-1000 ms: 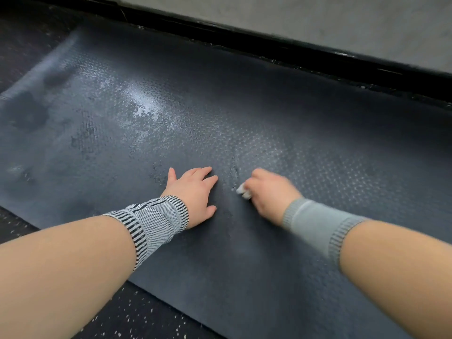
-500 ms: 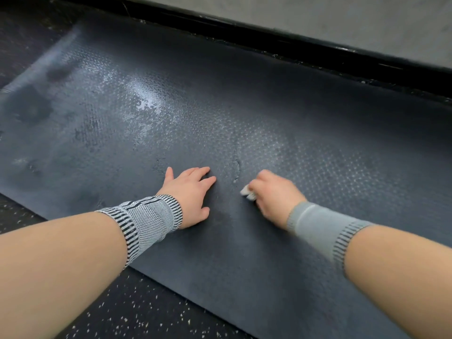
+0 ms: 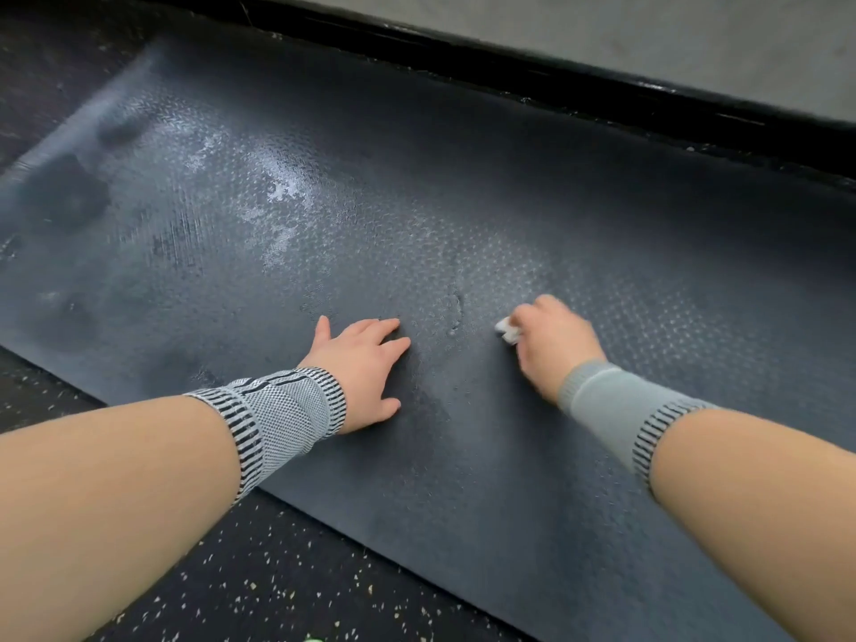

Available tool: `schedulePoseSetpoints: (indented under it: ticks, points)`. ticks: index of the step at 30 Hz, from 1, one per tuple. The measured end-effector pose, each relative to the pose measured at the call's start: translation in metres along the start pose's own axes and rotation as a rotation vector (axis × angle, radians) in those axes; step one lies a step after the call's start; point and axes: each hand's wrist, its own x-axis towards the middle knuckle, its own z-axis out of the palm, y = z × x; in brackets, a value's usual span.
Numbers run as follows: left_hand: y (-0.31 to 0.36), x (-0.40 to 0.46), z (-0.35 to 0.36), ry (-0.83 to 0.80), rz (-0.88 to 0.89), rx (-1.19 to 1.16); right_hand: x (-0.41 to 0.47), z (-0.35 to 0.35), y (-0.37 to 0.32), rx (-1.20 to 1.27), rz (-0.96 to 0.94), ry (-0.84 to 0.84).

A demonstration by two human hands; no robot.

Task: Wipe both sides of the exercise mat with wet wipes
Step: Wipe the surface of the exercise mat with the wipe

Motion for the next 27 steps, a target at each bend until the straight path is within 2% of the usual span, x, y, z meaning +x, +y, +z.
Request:
schedulePoseSetpoints:
  ticks: [2,4,5,7,9,11,13,15,17,19,21,23,25,27]
  points:
    - [-0.001,-0.003,0.003,-0.009,0.003,0.008,0.006,-0.001,0.006,0.085,0.254,0.084]
    - [0.0,-0.004,0.003,-0.01,0.004,0.014,-0.002,0.007,-0.022,0.139,0.251,0.042]
    - [0.0,-0.003,0.003,-0.007,0.003,0.012,-0.011,0.013,-0.042,0.172,0.176,0.005]
    - [0.002,-0.003,0.002,0.001,0.004,0.011,-0.034,0.028,-0.08,0.187,-0.096,-0.079]
    - [0.003,-0.004,0.0,-0.004,0.013,0.026,-0.048,0.033,-0.092,0.143,-0.343,-0.168]
    - [0.002,-0.007,0.0,-0.012,0.035,0.062,-0.037,0.026,-0.07,0.033,-0.414,-0.154]
    - [-0.001,-0.014,0.0,-0.024,0.059,0.096,-0.016,0.019,-0.038,-0.032,-0.275,-0.08]
    - [-0.005,-0.022,0.002,-0.044,0.076,0.124,-0.004,0.015,-0.016,0.039,-0.006,0.03]
    - [-0.009,-0.028,0.006,-0.057,0.088,0.157,-0.012,0.02,-0.034,0.104,0.102,0.044]
    - [-0.009,-0.031,0.011,-0.063,0.089,0.169,-0.031,0.032,-0.07,0.162,-0.005,-0.037]
    - [-0.004,-0.031,0.015,-0.06,0.069,0.121,-0.058,0.04,-0.098,0.166,-0.261,-0.122]
    - [0.001,-0.032,0.019,-0.043,0.034,0.044,-0.06,0.036,-0.091,0.112,-0.43,-0.18]
    - [0.002,-0.033,0.024,-0.028,0.016,0.006,-0.042,0.029,-0.061,0.036,-0.379,-0.154]
    - [-0.002,-0.036,0.028,-0.032,0.018,0.011,-0.023,0.022,-0.03,0.021,-0.163,-0.066]
